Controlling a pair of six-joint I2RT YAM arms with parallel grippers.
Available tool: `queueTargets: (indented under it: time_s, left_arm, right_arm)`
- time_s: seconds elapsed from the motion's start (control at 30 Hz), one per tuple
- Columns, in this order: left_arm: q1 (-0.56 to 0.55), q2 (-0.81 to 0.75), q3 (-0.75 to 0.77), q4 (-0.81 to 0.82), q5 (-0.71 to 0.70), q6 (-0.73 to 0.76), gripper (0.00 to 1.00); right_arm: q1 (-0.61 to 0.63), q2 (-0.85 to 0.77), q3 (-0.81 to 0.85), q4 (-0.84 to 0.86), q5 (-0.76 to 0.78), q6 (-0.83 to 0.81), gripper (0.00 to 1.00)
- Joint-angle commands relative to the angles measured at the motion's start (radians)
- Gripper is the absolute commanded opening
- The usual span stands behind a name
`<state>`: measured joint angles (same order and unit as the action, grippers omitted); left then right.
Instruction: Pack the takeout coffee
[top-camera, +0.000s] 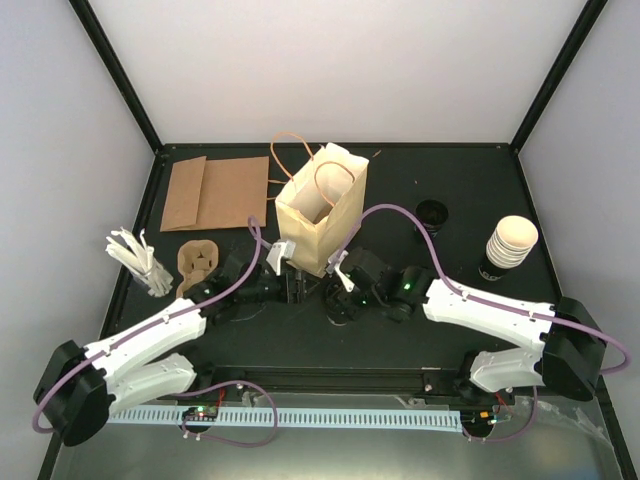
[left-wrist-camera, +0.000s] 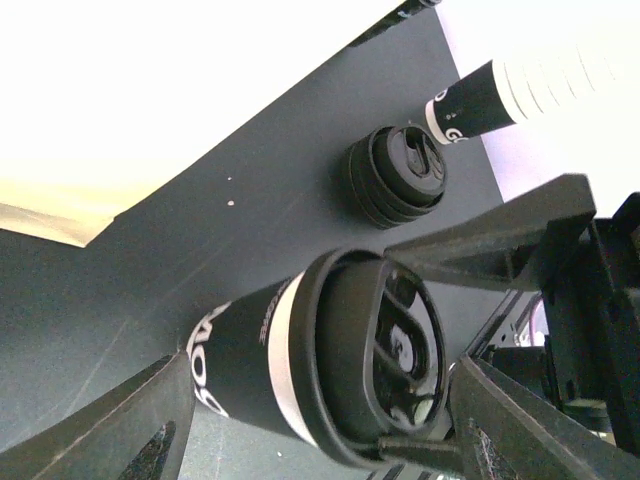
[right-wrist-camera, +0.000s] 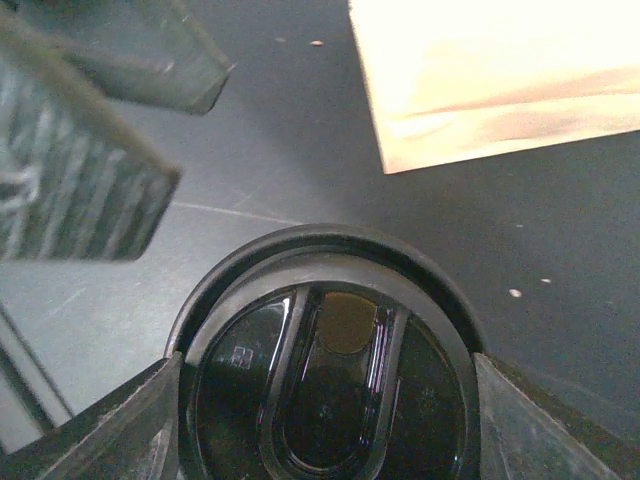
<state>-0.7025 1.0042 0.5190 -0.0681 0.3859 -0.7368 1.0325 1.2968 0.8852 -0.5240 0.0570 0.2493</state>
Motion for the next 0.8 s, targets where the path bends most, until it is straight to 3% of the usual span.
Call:
queueTargets:
  time_s: [0.0,0.5,0.77]
  left_arm:
    - [-0.002,-0.064,0.033,-0.075,-0.056,0.015,0.72]
    - [0.027,-0.183,-0.074,-0.123,-0.048,-0.008,0.71]
    - [0.029,-0.138,-0.102,-0.109,0.007,-0.014,0.62]
  right_arm:
    - [0.046,0.036,-0.025,-0.139,-0.185,0.008,0.60]
    - [0.163,0.132,0.009,-0.206,-0.116,-0.006,0.60]
    - [0.167,0.150,0.008,-0.210,-0.131,-0.001,0.60]
